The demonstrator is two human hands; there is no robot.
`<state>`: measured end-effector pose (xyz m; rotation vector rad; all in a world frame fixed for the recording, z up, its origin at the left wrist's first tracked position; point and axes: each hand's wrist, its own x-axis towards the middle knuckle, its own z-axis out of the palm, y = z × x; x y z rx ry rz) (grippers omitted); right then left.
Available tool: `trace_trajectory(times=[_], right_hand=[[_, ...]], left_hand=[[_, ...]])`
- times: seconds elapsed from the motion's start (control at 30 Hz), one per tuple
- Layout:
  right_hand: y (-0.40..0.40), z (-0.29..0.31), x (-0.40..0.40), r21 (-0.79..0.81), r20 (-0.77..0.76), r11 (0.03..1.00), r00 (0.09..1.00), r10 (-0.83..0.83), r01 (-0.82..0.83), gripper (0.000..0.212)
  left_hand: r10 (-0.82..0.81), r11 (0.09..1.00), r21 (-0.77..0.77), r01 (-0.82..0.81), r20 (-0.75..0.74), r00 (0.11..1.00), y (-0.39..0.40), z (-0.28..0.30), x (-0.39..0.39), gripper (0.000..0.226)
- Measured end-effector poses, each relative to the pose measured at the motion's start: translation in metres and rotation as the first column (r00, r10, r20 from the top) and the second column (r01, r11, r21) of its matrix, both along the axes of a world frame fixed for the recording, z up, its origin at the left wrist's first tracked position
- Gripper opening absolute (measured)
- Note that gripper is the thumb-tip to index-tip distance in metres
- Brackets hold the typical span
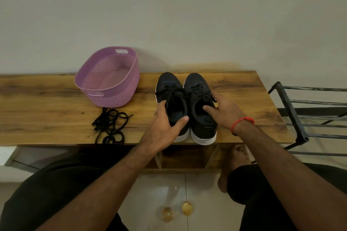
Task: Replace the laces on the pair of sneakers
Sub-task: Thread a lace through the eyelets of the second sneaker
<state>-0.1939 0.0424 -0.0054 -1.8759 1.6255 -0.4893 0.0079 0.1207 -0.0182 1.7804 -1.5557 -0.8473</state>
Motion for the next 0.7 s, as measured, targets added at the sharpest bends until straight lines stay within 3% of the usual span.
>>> trace_trajectory(times=[0.2, 0.33, 0.7], right_hand=[[-0.003, 0.0, -0.009, 0.044, -0.057, 0.999, 0.998, 0.033, -0.03, 0.048], [-0.015, 0.001, -0.018, 0.027, -0.097, 0.999, 0.995, -0.015, 0.018, 0.047], [-0.064, -0.002, -0.046, 0.022, -0.11, 0.999, 0.993, -0.03, 0.032, 0.058]], left_hand=[[-0.097, 0.995, -0.017, 0.098, 0.021, 0.995, -0.021, 0.001, -0.009, 0.08], [-0.159, 0.987, 0.014, 0.159, 0.031, 0.987, -0.041, 0.003, -0.015, 0.087], [-0.187, 0.981, -0.043, 0.192, 0.088, 0.978, -0.074, -0.009, -0.033, 0.085]])
